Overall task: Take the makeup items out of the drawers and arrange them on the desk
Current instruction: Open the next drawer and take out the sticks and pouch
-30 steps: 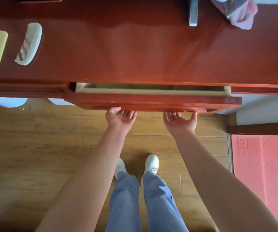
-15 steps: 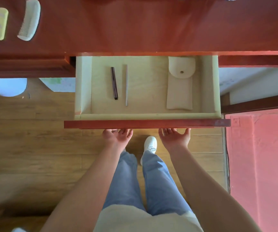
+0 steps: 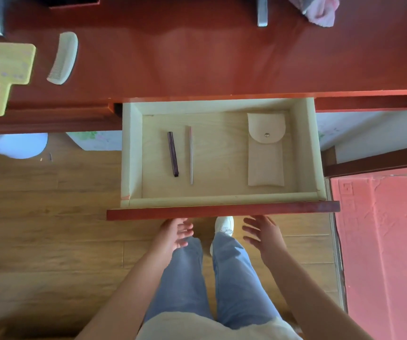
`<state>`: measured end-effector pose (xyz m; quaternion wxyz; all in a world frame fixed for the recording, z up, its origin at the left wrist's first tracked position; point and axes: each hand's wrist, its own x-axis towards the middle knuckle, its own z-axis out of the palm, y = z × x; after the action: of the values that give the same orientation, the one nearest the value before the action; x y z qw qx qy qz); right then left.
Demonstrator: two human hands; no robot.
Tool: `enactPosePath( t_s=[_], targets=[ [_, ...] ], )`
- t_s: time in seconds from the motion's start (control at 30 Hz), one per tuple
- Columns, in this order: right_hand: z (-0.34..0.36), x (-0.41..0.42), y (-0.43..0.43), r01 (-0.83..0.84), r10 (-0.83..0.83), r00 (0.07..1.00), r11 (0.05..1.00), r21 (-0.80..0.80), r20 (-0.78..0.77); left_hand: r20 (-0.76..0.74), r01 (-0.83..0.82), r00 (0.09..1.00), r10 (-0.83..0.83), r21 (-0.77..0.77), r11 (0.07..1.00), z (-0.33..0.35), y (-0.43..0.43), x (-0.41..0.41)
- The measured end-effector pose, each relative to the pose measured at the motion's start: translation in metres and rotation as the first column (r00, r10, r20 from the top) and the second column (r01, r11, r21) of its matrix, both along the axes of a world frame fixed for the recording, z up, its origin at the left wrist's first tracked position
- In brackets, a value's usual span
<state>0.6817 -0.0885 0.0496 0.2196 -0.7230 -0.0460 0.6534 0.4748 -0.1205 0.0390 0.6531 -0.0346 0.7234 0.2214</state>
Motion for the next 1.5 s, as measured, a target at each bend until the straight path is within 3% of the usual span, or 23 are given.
enactPosePath(
  t_s=[0.07, 0.13, 0.23, 0.37, 0.57, 0.73, 0.87, 0.97, 1.07, 1.27, 1.37, 1.5],
  targets=[
    [0.022, 0.0, -0.003, -0.318, 0.317, 0.948, 0.948, 0.02, 0.022, -0.018, 0.342, 0.94, -0.342, 0.011, 0.94, 0.026, 0.0, -0.008],
    [0.046, -0.005, -0.002, -0.561, 0.561, 0.828, 0.825, 0.074, 0.018, -0.012, 0.562, 0.826, -0.563, 0.098, 0.821, 0.056, 0.001, -0.018],
    [0.079, -0.018, 0.008, -0.711, 0.725, 0.688, 0.663, 0.235, 0.039, -0.059, 0.592, 0.792, -0.608, 0.318, 0.74, 0.099, 0.012, -0.035],
    [0.098, -0.046, 0.049, -0.744, 0.73, 0.644, 0.525, 0.414, 0.231, -0.359, 0.576, 0.817, -0.452, 0.465, 0.672, 0.108, 0.052, -0.052],
    [0.041, -0.091, 0.11, -0.885, 0.693, 0.466, 0.361, 0.295, 0.55, -0.71, 0.714, 0.598, -0.372, 0.261, 0.65, 0.048, 0.109, -0.054],
    [0.006, -0.12, 0.125, -0.937, 0.715, 0.304, 0.343, 0.063, 0.629, -0.801, 0.737, 0.431, -0.416, 0.047, 0.674, 0.006, 0.123, -0.049],
    [-0.004, -0.135, 0.123, -0.949, 0.742, 0.202, 0.309, -0.058, 0.64, -0.828, 0.754, 0.383, -0.409, 0.025, 0.656, -0.002, 0.124, -0.045],
    [-0.006, -0.139, 0.121, -0.956, 0.727, 0.124, 0.269, -0.114, 0.675, -0.828, 0.751, 0.4, -0.392, 0.051, 0.659, -0.006, 0.124, -0.045],
    [-0.005, -0.139, 0.121, -0.954, 0.717, 0.117, 0.274, -0.123, 0.688, -0.801, 0.732, 0.447, -0.399, 0.07, 0.678, -0.004, 0.122, -0.046],
    [0.018, -0.121, 0.12, -0.917, 0.691, 0.332, 0.396, 0.048, 0.642, -0.784, 0.73, 0.515, -0.347, 0.189, 0.656, 0.029, 0.113, -0.05],
    [0.047, -0.107, 0.12, -0.896, 0.618, 0.414, 0.408, 0.177, 0.668, -0.818, 0.732, 0.511, -0.264, 0.252, 0.634, 0.061, 0.119, -0.061],
    [0.087, -0.103, 0.146, -0.886, 0.53, 0.442, 0.385, 0.259, 0.724, -0.869, 0.716, 0.486, -0.088, 0.339, 0.61, 0.095, 0.154, -0.083]
  ],
)
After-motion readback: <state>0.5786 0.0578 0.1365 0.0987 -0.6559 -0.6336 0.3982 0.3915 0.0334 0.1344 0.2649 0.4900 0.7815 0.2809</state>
